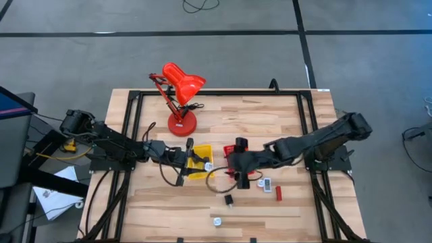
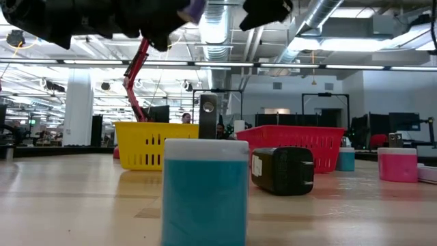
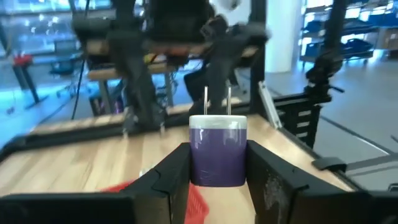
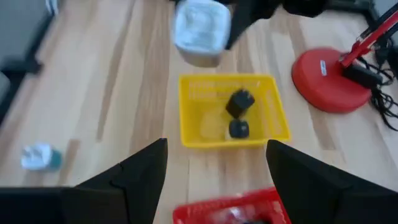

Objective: Pick & Place Office items
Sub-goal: Put the purple charger adapter into the yellow bin

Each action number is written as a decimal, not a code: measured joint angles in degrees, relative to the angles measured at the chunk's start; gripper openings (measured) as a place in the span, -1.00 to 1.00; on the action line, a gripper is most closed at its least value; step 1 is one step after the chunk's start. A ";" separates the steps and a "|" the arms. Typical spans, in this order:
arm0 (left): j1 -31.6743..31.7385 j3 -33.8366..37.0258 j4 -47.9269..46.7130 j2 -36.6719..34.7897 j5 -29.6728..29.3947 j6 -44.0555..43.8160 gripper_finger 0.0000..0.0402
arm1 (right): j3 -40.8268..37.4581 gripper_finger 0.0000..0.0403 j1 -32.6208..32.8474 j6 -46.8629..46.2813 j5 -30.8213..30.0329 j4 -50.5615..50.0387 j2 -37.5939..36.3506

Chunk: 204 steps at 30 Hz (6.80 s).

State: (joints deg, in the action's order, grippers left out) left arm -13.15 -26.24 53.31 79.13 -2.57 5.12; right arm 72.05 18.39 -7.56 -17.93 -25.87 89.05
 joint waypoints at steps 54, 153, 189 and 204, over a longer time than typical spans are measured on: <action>-0.02 -0.01 20.76 -0.03 12.21 6.64 -0.35 | -13.83 0.32 -8.36 -17.91 27.24 91.83 17.20; 0.16 -1.55 17.00 0.12 11.88 17.63 -0.38 | -11.80 0.55 -11.27 -21.80 43.71 91.85 18.72; 2.38 -1.25 8.40 -6.12 11.89 12.31 -0.36 | -10.72 0.58 -12.69 -29.96 44.28 91.00 18.54; 3.39 -1.31 7.00 -6.05 14.82 12.60 -0.36 | -9.34 0.50 -11.55 -24.13 44.59 87.76 18.52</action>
State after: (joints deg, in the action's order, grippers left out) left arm -9.76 -27.55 60.31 73.08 12.25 17.72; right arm 62.72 6.83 -31.69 26.65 61.90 107.57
